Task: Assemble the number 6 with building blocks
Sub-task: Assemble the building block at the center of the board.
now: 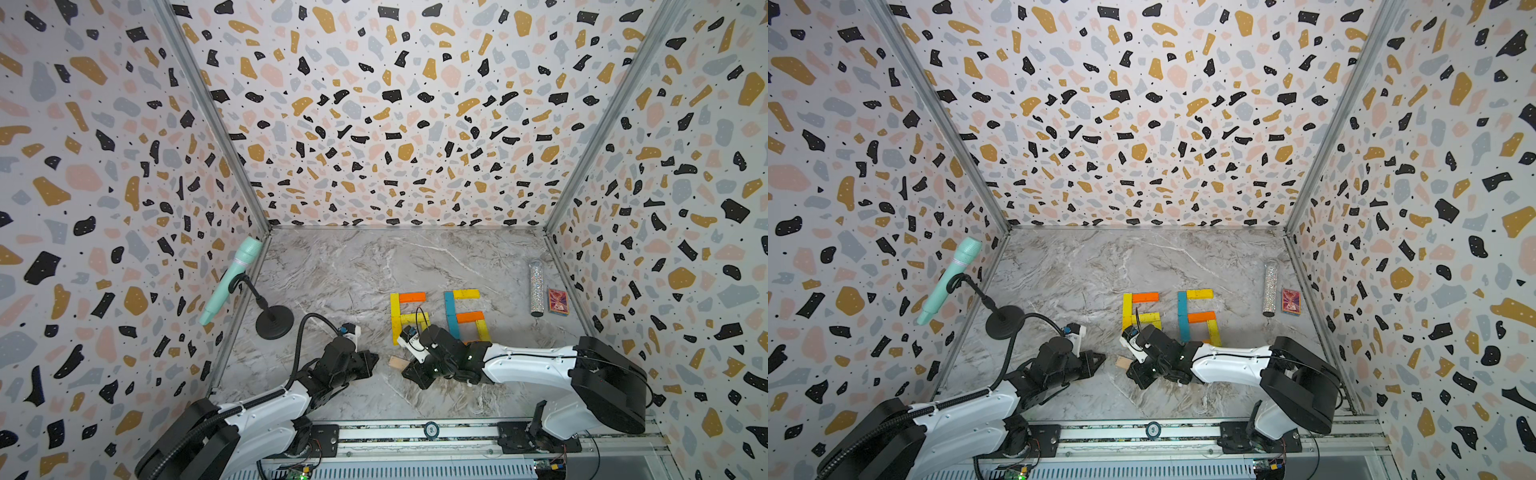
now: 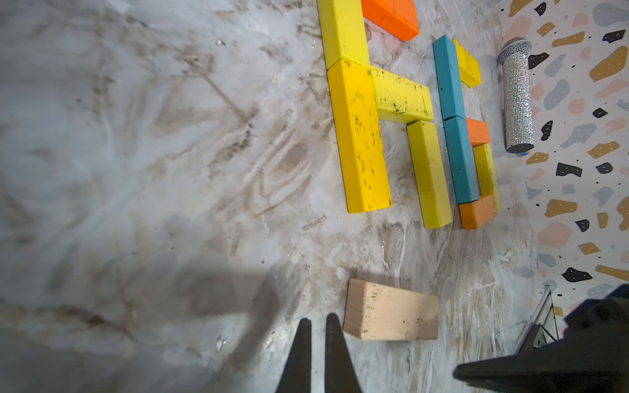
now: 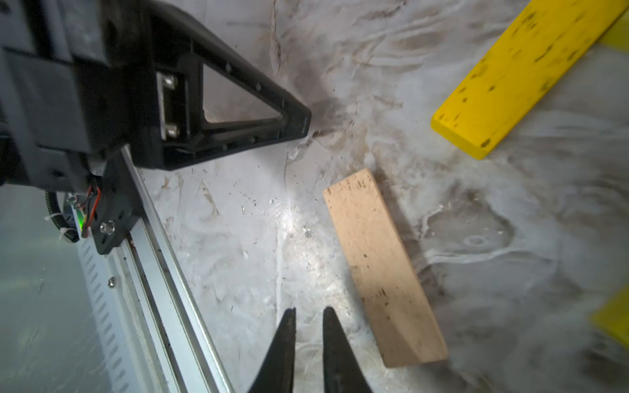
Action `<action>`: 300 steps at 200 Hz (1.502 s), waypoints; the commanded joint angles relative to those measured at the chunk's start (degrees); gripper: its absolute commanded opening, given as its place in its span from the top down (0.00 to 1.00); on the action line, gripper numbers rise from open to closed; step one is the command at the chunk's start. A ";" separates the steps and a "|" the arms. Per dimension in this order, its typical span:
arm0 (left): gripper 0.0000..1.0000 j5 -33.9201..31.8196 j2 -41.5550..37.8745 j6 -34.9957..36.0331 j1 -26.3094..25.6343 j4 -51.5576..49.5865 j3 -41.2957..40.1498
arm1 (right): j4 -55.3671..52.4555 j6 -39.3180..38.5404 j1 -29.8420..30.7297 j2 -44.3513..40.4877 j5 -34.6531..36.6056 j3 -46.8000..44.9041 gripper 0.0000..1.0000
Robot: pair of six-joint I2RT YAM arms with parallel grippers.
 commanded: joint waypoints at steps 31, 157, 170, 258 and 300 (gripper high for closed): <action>0.94 0.30 1.69 -1.23 -2.16 5.88 -1.58 | 3.35 4.59 1.22 2.49 1.85 -1.34 0.83; 0.93 2.94 10.10 -0.82 -4.71 10.47 1.15 | 4.66 8.91 -0.64 3.02 7.79 -2.46 0.78; 0.93 2.81 10.24 -0.96 -4.76 10.73 1.15 | 4.58 8.94 -1.14 2.99 7.76 -2.46 0.77; 0.94 2.77 13.80 -0.75 -4.76 12.67 2.38 | 6.40 9.33 -1.59 4.91 6.07 -2.37 0.76; 0.94 1.80 13.93 -0.24 -4.78 12.43 3.49 | 6.91 9.60 -1.10 5.14 5.82 -2.47 0.76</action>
